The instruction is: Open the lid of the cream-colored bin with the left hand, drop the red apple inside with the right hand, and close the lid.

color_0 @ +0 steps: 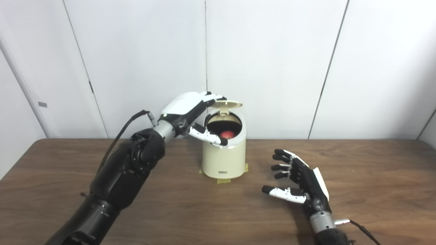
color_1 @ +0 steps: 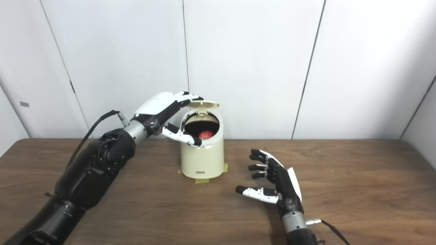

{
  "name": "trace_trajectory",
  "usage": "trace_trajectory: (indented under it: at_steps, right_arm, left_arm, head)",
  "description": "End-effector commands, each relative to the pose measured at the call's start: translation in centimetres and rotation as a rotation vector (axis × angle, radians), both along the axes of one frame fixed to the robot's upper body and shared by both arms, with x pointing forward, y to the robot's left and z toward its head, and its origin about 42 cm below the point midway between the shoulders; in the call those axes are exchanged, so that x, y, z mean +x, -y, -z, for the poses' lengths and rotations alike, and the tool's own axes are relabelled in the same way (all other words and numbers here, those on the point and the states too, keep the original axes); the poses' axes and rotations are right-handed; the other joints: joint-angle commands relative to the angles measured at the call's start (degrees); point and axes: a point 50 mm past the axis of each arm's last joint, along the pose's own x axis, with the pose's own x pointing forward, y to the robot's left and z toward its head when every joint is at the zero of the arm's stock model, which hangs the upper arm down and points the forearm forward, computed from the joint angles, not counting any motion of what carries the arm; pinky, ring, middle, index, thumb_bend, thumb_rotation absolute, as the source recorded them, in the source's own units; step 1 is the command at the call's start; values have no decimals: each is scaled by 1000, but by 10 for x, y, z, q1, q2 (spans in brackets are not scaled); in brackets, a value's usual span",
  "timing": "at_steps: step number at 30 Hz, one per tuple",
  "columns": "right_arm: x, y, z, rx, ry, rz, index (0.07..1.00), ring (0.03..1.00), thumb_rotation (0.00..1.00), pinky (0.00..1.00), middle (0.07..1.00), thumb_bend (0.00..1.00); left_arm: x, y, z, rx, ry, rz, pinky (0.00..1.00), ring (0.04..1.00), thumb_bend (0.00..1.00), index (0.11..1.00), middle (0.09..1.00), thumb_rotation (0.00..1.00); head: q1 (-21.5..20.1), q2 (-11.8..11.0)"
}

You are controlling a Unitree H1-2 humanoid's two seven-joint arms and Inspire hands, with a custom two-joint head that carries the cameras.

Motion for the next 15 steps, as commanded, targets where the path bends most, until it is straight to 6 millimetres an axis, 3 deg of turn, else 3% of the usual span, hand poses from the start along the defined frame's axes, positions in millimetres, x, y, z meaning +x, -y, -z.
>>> trace_trajectory:
  at_steps: [1, 15]
  right_arm:
    - [6, -3, -18, 8, 65, 3, 755, 654, 130, 541, 755, 792]
    - [5, -3, -20, -1, 61, 3, 756, 658, 139, 544, 759, 794]
  left_arm:
    - [-2, -1, -30, -9, 86, 31, 937, 1000, 1000, 927, 939, 475]
    - [-16, -12, -34, 73, 130, 30, 965, 1000, 988, 917, 932, 460]
  head:
    - [-1, 2]
    - [-1, 11]
